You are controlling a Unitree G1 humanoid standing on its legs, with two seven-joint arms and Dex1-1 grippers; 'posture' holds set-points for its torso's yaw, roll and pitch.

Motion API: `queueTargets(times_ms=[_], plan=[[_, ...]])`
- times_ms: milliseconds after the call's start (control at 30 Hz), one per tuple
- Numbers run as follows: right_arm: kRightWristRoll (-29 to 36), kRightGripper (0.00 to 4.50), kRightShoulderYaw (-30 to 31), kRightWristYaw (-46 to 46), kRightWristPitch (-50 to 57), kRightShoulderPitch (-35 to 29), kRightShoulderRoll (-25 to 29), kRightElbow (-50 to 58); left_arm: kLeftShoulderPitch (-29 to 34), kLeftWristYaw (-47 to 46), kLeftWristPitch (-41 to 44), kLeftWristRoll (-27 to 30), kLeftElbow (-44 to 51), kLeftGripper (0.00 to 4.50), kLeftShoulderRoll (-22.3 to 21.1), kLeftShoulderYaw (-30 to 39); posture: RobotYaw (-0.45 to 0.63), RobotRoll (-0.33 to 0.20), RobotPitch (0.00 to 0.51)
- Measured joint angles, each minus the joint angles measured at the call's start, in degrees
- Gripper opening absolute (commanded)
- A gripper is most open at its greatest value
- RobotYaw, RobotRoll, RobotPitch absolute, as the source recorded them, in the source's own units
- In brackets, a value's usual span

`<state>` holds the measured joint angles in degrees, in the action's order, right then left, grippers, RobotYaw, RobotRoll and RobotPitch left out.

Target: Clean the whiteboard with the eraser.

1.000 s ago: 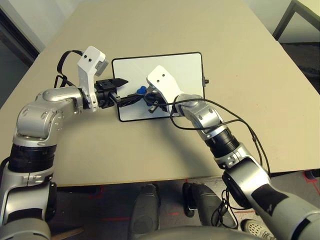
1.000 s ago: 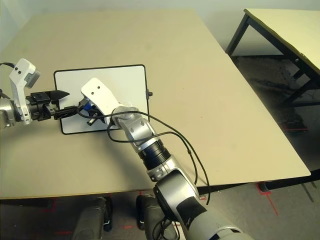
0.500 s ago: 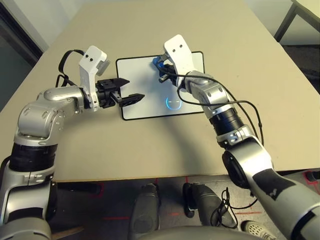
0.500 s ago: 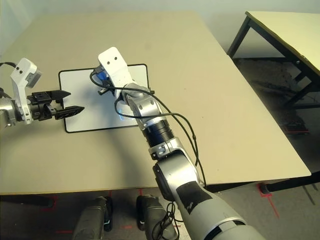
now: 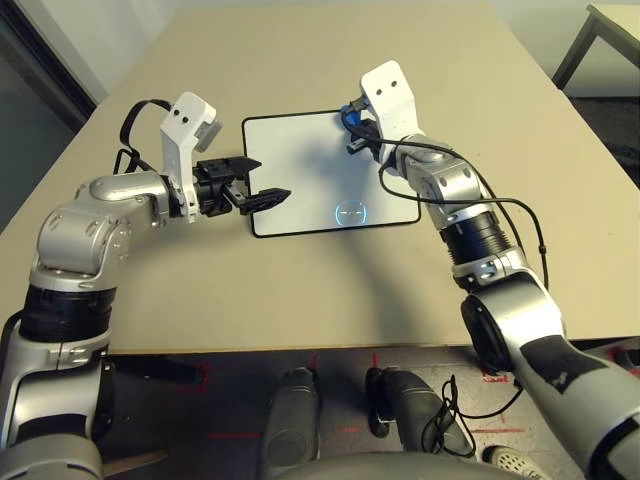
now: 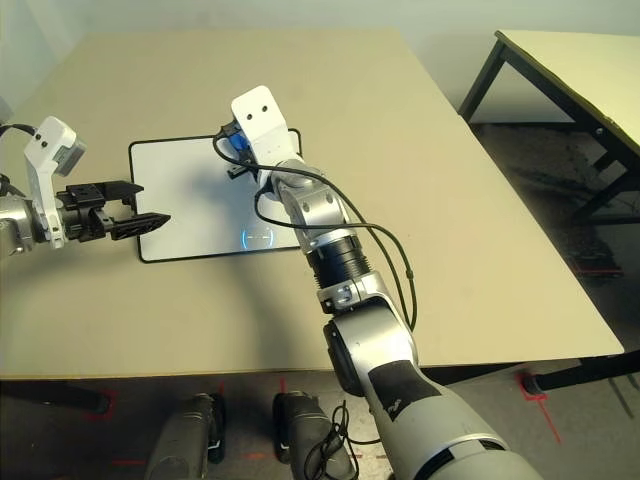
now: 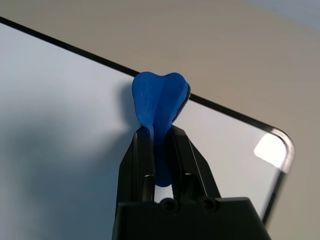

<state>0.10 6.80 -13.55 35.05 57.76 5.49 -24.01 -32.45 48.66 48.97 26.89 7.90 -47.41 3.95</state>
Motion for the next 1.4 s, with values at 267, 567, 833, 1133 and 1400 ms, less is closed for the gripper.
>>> queueTargets(times_ms=[267,567,833,1133,1400], plan=[[0.36,0.29,-0.72,-0.11,2.44,-1.25,1.34,3.25,-0.23,-0.02,-0.51,-0.15,-0.99,4.50,0.38,-0.19,0.10,0.000,0.174],[4.94,0.29,-9.48,0.70,15.45,4.86,5.16,15.13,-5.59,-7.67,-12.94,-2.83,-8.01,4.50,5.28,5.72,0.10,0.000,0.174],[4.37,0.29,-13.84,2.21,26.01,1.38,16.50,18.68,-5.20,-16.63,-28.76,-6.62,-18.26,4.50,7.67,14.17,0.09,0.000,0.183],[4.71,0.29,-11.02,0.94,38.81,-12.17,18.14,24.11,-4.41,-24.87,-36.63,-6.29,-29.58,4.50,10.08,22.04,0.09,0.000,0.182],[5.01,0.29,-10.00,0.71,41.24,-13.72,17.16,23.93,-1.31,-26.49,-36.95,-6.01,-33.02,4.50,12.51,22.09,0.10,0.000,0.174]])
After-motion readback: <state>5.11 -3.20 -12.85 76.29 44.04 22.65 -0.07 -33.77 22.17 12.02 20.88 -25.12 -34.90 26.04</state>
